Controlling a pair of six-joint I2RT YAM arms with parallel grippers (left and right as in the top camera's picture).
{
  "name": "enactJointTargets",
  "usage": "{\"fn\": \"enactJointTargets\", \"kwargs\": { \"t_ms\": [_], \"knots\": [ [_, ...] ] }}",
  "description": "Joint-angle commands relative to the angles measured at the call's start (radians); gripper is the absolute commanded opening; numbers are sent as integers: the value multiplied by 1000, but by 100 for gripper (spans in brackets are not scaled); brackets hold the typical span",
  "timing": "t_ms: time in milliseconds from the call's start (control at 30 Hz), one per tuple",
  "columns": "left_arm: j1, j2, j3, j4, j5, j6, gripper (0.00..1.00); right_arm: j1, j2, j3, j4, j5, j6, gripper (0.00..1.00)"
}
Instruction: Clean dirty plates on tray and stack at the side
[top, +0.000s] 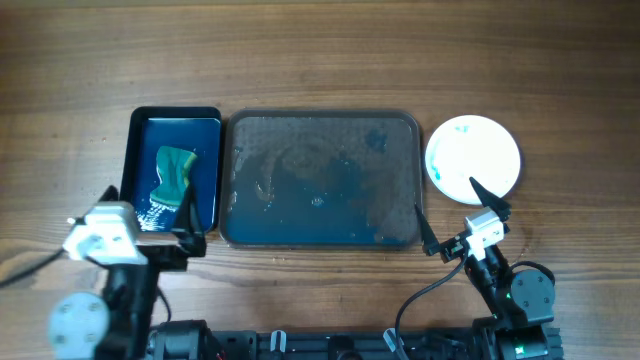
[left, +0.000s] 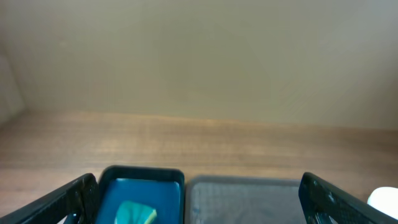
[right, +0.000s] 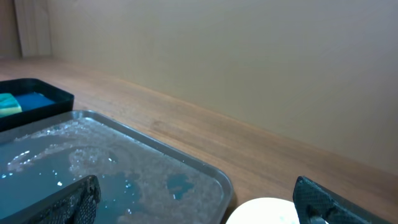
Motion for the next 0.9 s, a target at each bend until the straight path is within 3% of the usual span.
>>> {"fn": "enactJointTargets", "kwargs": {
  "t_ms": [0,333,867],
  "knots": [
    [1,-112,-230,140,35,0,100,-6,-13,-1,2,-12,3,100],
    [1,-193,-533,434,30,1,100,-6,-13,-1,2,-12,3,100],
    [3,-262,-722,591,-48,1,100,-6,-13,-1,2,-12,3,100]
  ]
}}
